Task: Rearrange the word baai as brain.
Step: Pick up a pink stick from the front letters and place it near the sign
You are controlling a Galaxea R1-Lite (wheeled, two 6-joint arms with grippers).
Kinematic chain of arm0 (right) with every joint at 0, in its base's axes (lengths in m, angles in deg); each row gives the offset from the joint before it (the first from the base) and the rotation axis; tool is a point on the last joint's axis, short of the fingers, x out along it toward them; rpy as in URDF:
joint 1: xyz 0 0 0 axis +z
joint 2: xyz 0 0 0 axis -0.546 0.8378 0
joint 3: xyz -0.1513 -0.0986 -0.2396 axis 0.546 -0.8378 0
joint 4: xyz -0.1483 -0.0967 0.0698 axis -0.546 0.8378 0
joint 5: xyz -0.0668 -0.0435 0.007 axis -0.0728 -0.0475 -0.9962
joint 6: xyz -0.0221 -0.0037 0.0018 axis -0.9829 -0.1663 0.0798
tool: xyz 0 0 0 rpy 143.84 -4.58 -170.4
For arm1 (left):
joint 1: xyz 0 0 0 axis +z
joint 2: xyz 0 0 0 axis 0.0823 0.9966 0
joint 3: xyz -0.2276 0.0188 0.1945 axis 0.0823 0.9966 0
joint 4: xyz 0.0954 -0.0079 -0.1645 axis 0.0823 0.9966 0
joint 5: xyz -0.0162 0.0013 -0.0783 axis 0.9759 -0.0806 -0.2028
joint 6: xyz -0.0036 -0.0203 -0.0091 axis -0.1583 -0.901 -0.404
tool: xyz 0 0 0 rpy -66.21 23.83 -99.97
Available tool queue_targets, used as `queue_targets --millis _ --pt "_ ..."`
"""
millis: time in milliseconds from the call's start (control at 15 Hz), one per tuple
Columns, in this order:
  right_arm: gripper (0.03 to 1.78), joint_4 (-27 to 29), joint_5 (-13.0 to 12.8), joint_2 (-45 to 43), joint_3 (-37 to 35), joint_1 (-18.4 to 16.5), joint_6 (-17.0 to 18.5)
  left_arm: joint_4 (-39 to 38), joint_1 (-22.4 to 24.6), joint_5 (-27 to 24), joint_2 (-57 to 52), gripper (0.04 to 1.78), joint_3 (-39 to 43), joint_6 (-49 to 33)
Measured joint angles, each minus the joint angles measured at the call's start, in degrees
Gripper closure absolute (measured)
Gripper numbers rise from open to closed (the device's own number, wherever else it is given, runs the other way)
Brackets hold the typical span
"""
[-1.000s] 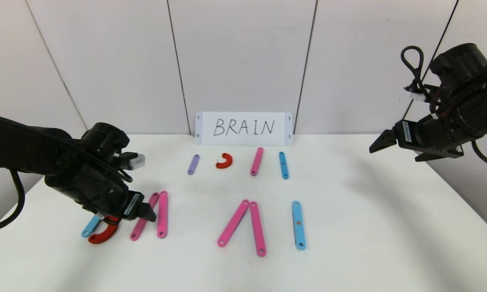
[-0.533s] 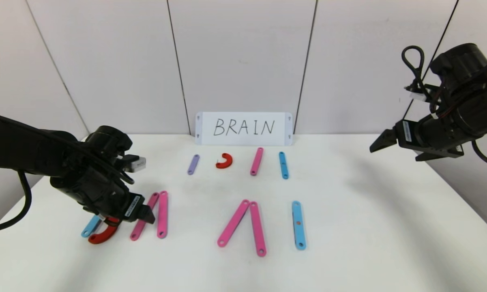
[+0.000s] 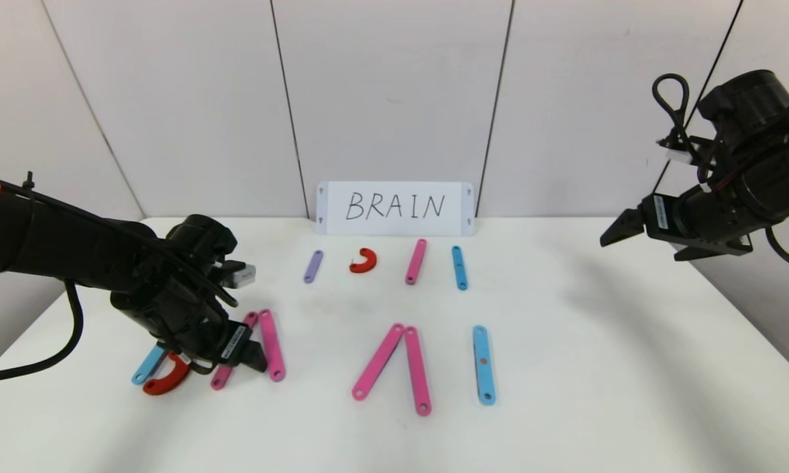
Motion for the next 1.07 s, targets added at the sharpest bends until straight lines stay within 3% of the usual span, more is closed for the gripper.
queue_targets --millis 333,1067 --pt "0.07 0.0 0.0 -0.1 0.0 0.0 -0.1 -0.9 -1.2 0.3 0.6 0.09 0.2 -0.2" --pt "0.07 0.0 0.0 0.0 -0.1 0.0 -0.1 -3.1 1.1 0.2 -2.4 0.09 0.5 -0.3"
